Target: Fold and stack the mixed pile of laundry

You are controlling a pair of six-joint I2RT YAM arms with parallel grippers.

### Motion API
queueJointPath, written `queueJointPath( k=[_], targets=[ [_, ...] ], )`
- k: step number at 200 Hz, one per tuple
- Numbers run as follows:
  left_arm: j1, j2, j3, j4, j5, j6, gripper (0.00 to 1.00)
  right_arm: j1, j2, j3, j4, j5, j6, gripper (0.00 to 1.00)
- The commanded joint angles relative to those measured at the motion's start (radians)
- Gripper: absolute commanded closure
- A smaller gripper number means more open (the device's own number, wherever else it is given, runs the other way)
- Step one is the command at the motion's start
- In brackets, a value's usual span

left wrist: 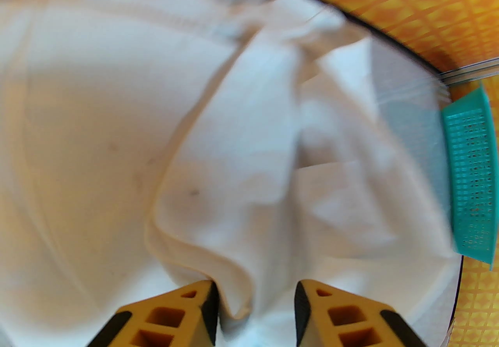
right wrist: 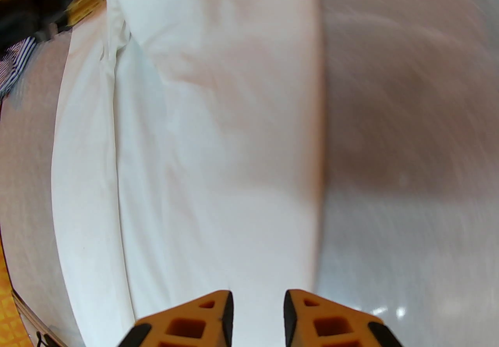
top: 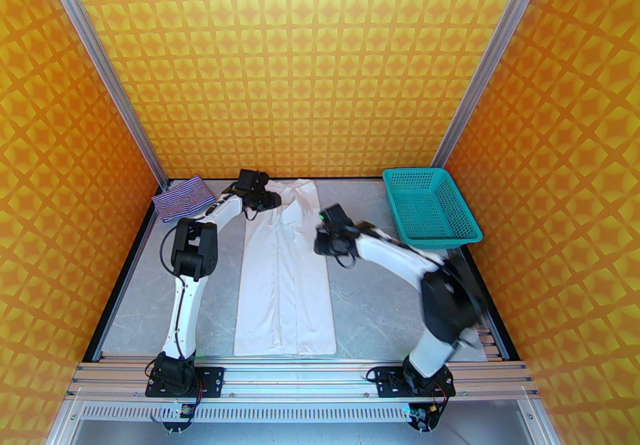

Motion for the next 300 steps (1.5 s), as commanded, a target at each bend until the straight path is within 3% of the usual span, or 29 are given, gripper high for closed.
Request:
queueJointPath(
  k=[1,82,141,184,246,274,300],
  targets=[
    [-0.009,-0.078,0.013,-0.018,0.018,0.041,0.62,-0.03,0.131,0.143,0.008,-0.021,-0.105,0.73],
    [-0.003,-0.289,-0.309,0.056,-0.003,0.056,0.62,-0.137,0.578,0.622,-0.056,-0.124,-0.112,0.75],
    [0.027,-0.591,-0.727,0.126,-0.112,-0.018,0.61,-0.181,0.709,0.769,-0.14,-0.164,-0.083,0.72],
    [0.021,-0.78,-0.971,0.135,-0.114,-0.051,0.6,-0.18,0.496,0.551,-0.054,-0.198,-0.074,0.71],
    [0.015,-1.089,-1.292,0.069,-0.139,-0.121,0.59,-0.182,-0.035,-0.079,0.066,-0.218,-0.049,0.59],
    [0.011,-1.245,-1.391,0.019,-0.139,-0.143,0.37,-0.181,-0.275,-0.398,0.231,-0.334,0.068,0.53],
    [0.01,-1.354,-1.435,-0.046,-0.122,-0.158,0.32,-0.174,-0.451,-0.599,0.261,-0.345,0.146,0.52]
  ],
)
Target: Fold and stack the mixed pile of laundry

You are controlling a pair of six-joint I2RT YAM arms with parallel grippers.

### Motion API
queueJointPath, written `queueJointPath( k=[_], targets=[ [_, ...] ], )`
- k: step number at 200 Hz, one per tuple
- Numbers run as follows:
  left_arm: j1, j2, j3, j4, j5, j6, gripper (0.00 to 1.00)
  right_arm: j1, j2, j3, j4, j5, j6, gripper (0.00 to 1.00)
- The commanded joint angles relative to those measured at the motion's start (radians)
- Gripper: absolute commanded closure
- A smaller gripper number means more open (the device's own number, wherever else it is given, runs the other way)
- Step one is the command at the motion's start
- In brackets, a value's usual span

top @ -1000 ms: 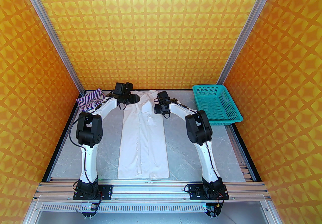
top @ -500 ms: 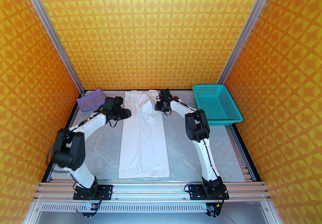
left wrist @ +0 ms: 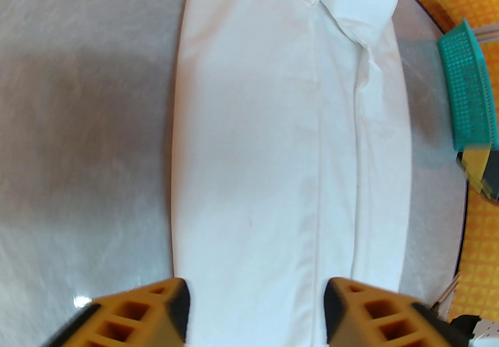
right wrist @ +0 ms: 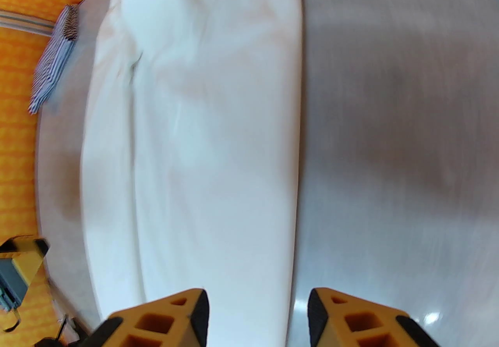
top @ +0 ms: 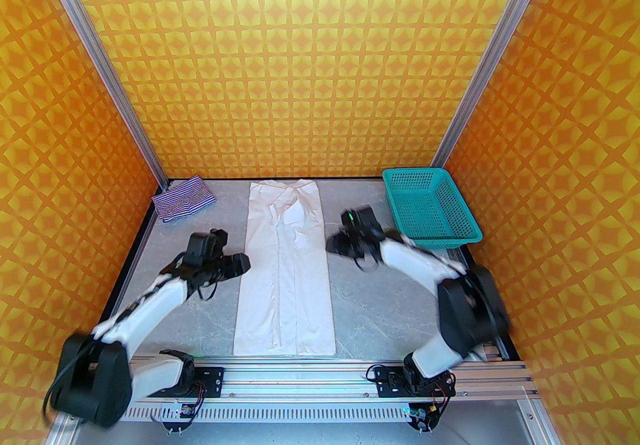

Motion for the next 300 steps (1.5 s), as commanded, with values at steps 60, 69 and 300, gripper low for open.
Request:
queueJointPath(
  k=[60,69,300],
  targets=[
    [-0.039,-0.12,-0.095,-0.264,0.02,-0.108,0.31,0.041,-0.361,-0.343,-0.074,-0.006,0.174,0.47],
    [-0.051,-0.118,-0.099,-0.282,0.022,-0.113,0.32,0.067,-0.393,-0.346,-0.123,0.013,0.181,0.47],
    [-0.384,-0.195,-0.261,-0.409,0.028,-0.479,0.36,0.613,-0.371,-0.493,-0.055,-0.073,0.544,0.51]
  ],
)
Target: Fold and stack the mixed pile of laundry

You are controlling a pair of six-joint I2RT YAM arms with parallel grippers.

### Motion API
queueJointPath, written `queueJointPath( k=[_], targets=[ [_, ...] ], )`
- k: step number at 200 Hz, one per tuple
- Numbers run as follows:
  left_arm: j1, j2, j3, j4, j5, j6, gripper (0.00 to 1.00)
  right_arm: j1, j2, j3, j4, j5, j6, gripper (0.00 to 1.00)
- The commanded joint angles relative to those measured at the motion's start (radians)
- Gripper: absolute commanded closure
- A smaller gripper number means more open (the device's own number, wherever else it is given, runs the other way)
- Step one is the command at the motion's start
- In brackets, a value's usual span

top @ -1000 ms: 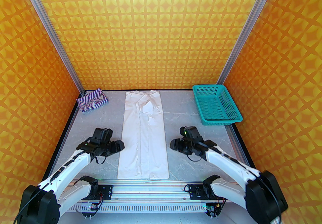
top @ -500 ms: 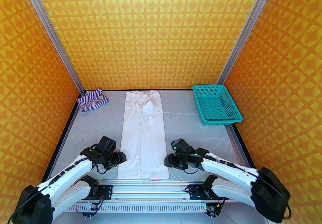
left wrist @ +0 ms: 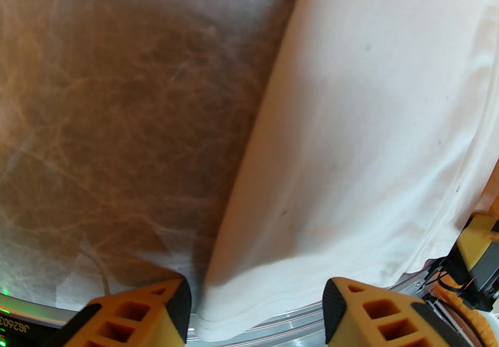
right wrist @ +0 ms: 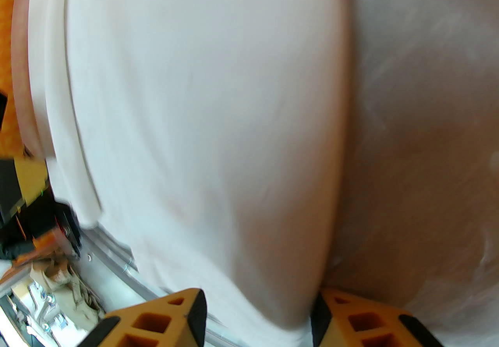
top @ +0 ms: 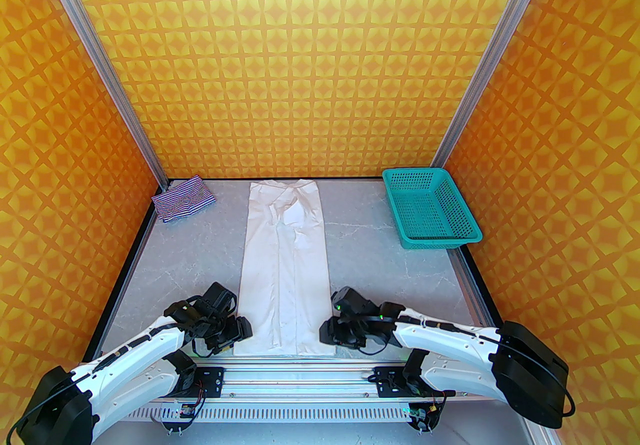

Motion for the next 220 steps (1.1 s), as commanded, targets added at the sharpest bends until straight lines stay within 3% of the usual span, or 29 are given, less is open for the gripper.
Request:
queueJointPath(
  k=[1,49,153,183,206,220],
  targets=[
    [-0.013,0.004,-0.013,-0.027,0.024,-0.028,0.36,0.04,-0.008,-0.029,-0.001,-0.058,0.065,0.51],
    [-0.035,0.081,-0.021,0.075,0.045,-0.038,0.39,0.063,0.005,-0.031,-0.009,-0.059,0.077,0.59],
    [-0.055,0.012,0.005,0.04,0.082,-0.041,0.83,0.064,-0.06,-0.021,-0.032,-0.026,0.097,0.85],
    [-0.055,-0.014,0.0,0.026,0.082,-0.043,0.88,0.063,-0.063,-0.014,-0.038,-0.022,0.093,0.88],
    [-0.055,-0.018,0.008,0.024,0.083,-0.037,1.0,0.064,-0.065,-0.012,-0.033,-0.019,0.094,0.92],
    [-0.056,-0.029,0.02,0.032,0.076,-0.024,1.0,0.064,-0.071,-0.005,-0.041,-0.014,0.089,0.94]
  ],
)
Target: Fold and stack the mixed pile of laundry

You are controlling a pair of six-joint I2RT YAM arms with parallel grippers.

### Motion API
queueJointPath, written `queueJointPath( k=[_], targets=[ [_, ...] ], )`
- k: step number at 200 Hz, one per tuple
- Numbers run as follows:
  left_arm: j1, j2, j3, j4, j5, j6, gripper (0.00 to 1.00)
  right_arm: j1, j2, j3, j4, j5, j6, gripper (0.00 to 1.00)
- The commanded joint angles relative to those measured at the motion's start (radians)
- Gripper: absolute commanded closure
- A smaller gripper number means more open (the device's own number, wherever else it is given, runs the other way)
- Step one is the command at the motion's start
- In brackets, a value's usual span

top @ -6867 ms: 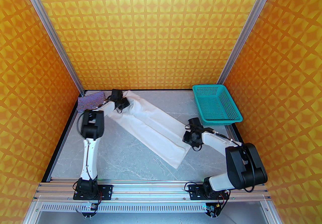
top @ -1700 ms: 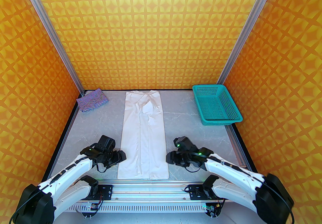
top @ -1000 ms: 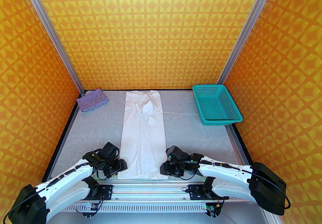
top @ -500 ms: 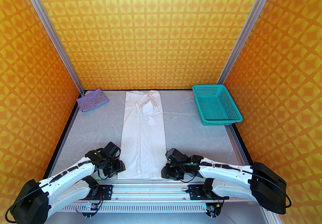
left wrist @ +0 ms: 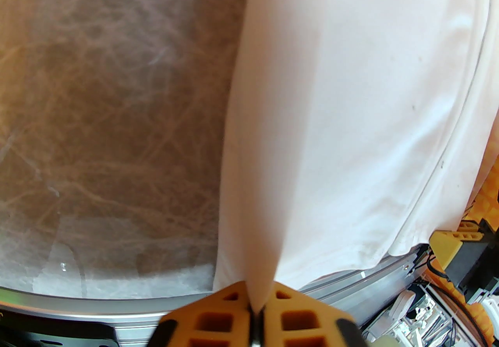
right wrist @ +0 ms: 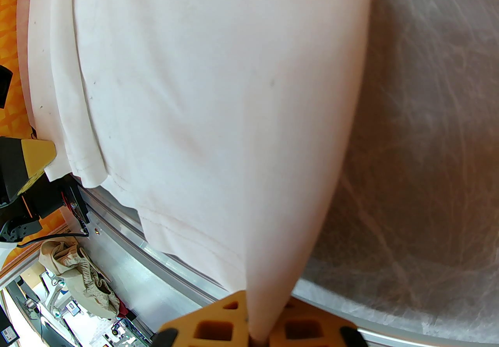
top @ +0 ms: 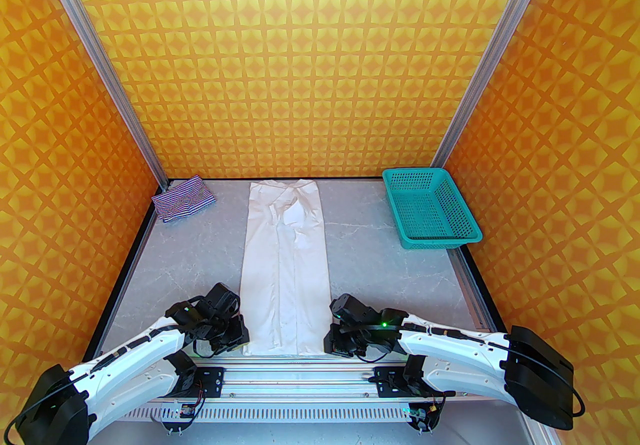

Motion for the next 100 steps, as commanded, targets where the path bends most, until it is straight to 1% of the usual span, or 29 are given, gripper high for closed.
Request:
queueJointPath(
  k=[1,25,68,100],
  targets=[
    [-0.006,-0.021,0.011,0.009,0.015,0.02,1.0,0.006,-0.023,0.013,-0.024,0.022,0.0,0.95],
    [-0.006,-0.087,0.023,0.062,-0.01,0.043,1.0,0.006,-0.037,0.03,-0.037,0.044,-0.006,1.0],
    [-0.006,-0.158,0.09,0.056,-0.076,0.094,1.0,0.004,-0.061,0.101,-0.106,0.107,-0.027,1.0],
    [-0.006,-0.192,0.174,0.033,-0.158,0.135,1.0,-0.011,-0.085,0.229,-0.224,0.224,-0.074,1.0]
  ],
)
